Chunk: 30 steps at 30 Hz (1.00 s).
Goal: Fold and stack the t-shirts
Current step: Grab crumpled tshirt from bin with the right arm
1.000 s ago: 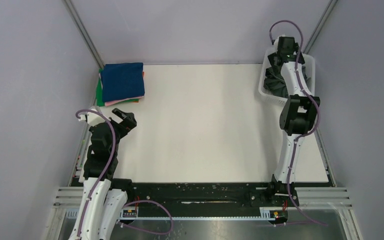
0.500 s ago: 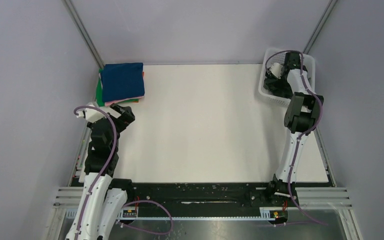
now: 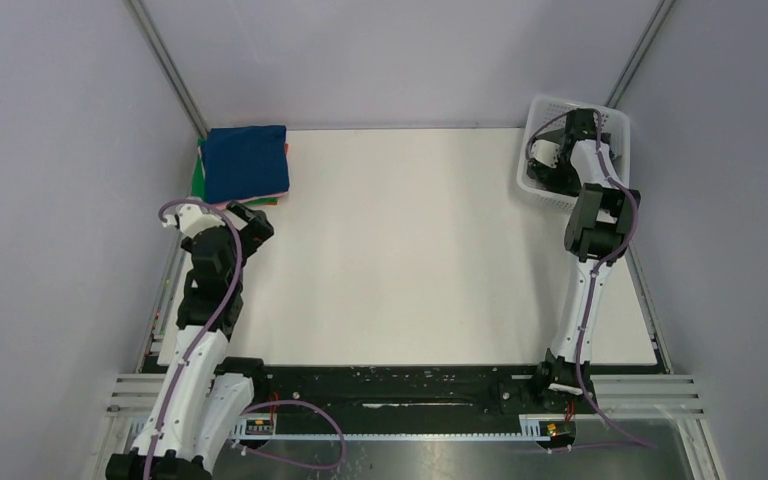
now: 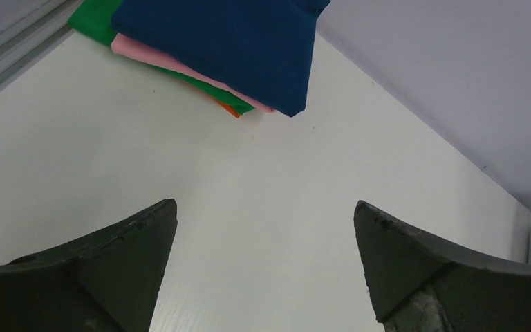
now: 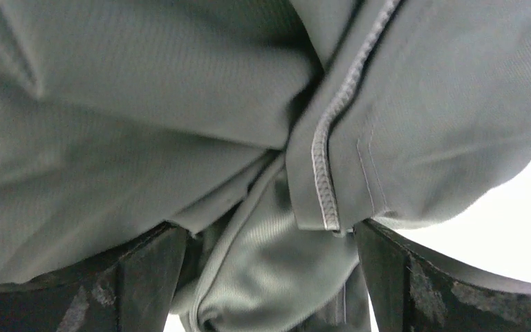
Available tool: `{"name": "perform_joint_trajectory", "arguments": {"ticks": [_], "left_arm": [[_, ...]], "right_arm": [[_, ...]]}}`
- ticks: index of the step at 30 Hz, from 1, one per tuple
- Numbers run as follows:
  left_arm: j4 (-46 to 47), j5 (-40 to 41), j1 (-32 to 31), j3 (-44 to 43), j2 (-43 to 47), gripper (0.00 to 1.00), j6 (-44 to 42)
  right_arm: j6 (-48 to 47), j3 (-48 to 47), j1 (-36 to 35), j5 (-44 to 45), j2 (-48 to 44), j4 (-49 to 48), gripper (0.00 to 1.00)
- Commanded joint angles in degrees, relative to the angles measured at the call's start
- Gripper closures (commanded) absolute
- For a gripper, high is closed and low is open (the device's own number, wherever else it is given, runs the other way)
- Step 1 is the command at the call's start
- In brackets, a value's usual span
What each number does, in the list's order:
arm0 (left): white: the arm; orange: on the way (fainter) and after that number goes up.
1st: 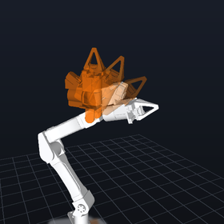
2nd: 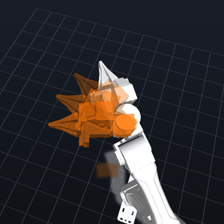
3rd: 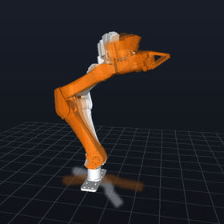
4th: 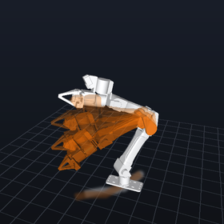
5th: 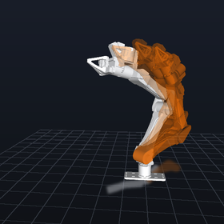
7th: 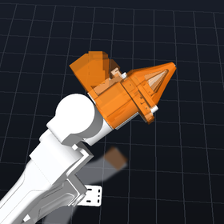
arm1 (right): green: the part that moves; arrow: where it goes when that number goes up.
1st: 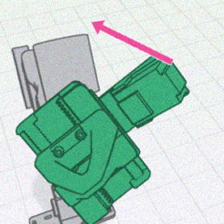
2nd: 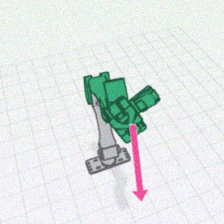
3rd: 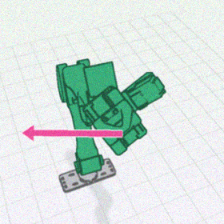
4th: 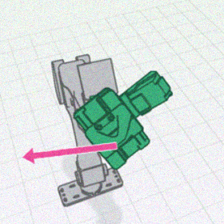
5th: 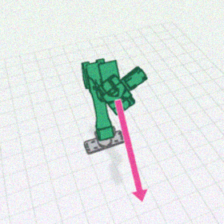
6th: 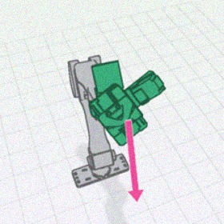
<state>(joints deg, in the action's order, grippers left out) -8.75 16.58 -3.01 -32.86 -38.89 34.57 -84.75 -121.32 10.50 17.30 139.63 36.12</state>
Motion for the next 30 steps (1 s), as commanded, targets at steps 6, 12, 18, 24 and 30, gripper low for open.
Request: {"name": "perform_joint_trajectory", "arguments": {"ticks": [6, 12, 18, 24, 30], "left_arm": [[2.89, 1.19, 0.06, -2.87, -3.8, 0.01, 0.11], [2.06, 2.1, 0.04, -3.83, -4.29, 0.01, -0.14], [2.32, 2.14, 0.02, -4.11, -4.52, 0.01, -0.1], [3.24, 2.42, 0.02, -3.8, -5.09, 0.01, 0.11], [3.28, 1.69, 0.02, -4.02, -6.18, 0.01, 0.35]], "right_arm": [[-3.77, -9.08, 1.92, -4.12, 5.06, 6.14, 0.01], [-0.36, -11.65, 2.07, -3.9, 6.17, 7.46, 0.12], [1.13, -12.45, 2.07, -3.31, 6.52, 7.67, 0.29], [2.31, -11.84, 1.98, -2.11, 6.3, 6.72, 0.75], [0.73, -7.37, 1.42, -0.89, 4.39, 3.23, 1.0]]}}
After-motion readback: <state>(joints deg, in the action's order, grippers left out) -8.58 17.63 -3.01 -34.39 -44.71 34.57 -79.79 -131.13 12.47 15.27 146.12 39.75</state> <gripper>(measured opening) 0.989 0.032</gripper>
